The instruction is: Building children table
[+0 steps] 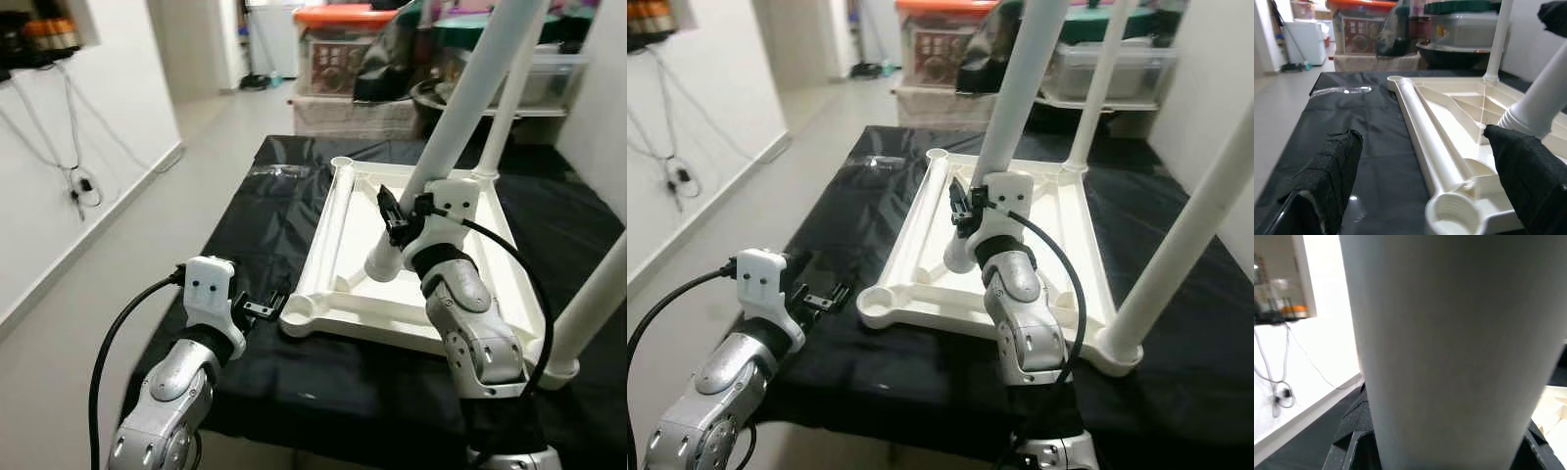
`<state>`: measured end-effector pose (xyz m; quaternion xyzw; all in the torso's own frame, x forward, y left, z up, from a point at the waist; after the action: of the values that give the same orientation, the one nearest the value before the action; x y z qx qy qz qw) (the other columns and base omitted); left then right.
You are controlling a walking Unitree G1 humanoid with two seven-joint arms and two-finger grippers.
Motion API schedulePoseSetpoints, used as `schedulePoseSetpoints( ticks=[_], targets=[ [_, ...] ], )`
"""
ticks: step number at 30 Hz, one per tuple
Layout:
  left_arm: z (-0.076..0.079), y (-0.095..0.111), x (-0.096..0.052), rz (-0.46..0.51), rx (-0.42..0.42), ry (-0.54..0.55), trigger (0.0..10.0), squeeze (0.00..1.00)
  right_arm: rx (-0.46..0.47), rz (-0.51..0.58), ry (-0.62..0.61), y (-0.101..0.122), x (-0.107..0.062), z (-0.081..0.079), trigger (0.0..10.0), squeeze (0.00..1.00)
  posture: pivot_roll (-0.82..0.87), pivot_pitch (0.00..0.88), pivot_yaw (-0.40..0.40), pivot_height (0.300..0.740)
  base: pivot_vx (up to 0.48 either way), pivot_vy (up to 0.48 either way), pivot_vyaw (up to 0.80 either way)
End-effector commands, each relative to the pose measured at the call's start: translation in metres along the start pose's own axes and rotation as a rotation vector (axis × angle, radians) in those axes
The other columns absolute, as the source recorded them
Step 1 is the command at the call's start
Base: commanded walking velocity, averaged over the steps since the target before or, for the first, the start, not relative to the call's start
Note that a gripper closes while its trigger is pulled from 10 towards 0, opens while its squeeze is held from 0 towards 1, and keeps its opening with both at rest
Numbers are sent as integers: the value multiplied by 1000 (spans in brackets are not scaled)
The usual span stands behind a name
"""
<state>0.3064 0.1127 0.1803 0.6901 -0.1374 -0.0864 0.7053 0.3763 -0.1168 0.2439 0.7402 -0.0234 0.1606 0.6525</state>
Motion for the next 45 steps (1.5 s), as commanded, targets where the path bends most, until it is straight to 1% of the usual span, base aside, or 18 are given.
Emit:
schedulePoseSetpoints(
  ticks=[1,4,10,15,16,19,21,22,23,26,28,36,39,45],
  targets=[
    [-5,-3,0,-18,16,25,10000,0,-5,30,24,8,2,-7,10000,0,86,0,-11,740,0,0,-769],
    [-6,-4,0,-21,20,27,10000,0,-9,32,20,8,2,-7,10000,0,88,0,-12,740,0,0,-438],
    [-8,-2,0,-13,21,54,10000,0,30,30,21,8,1,-7,10000,0,86,0,-11,740,0,0,0],
    [-9,1,0,0,34,62,10000,0,3,33,37,9,1,-8,10000,0,87,0,-14,740,0,0,0],
    [-13,4,2,11,32,81,10000,0,10,30,42,9,0,-9,10000,0,86,0,-14,740,0,0,800],
    [-14,5,2,13,30,90,10000,0,8,29,40,8,0,-10,10000,0,86,0,-15,740,0,0,800],
    [-17,6,3,18,14,104,10000,0,7,29,44,8,0,-10,10000,0,87,0,-15,740,0,0,800],
    [-21,6,3,17,15,126,10000,0,6,30,46,9,0,-11,10000,0,87,0,-16,740,0,0,688],
    [-28,7,3,20,8,155,10000,0,17,30,44,9,0,-11,10000,0,85,0,-15,740,390,0,0],
    [-32,7,3,22,3,176,10000,0,25,29,42,9,1,-11,10000,0,84,0,-14,740,390,0,0],
    [-35,9,3,28,22,176,10000,0,38,28,43,9,1,-11,10000,0,84,0,-14,740,476,0,0],
    [-38,10,5,22,63,172,10000,0,41,28,50,9,2,-12,10000,0,85,0,-19,740,478,0,0],
    [-37,10,6,25,55,173,10000,0,43,31,50,10,2,-12,10000,0,83,0,-17,740,424,0,0],
    [-37,12,7,30,60,188,10000,0,43,37,55,12,3,-12,10000,0,84,0,-20,740,0,0,0]
  ],
)
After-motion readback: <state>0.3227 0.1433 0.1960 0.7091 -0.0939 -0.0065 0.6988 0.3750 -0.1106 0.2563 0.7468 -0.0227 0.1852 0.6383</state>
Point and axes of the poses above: a point about 5 cm out from each wrist's last joint towards the gripper, its own x axis pointing out of the wrist towards the gripper, its own y axis along the axis of the wrist's last joint, z = x × y, the point moved 5 cm from there along x, pointing out of the wrist towards the gripper, and after that the axes turned 3 degrees about x, right-handed, at the moved point
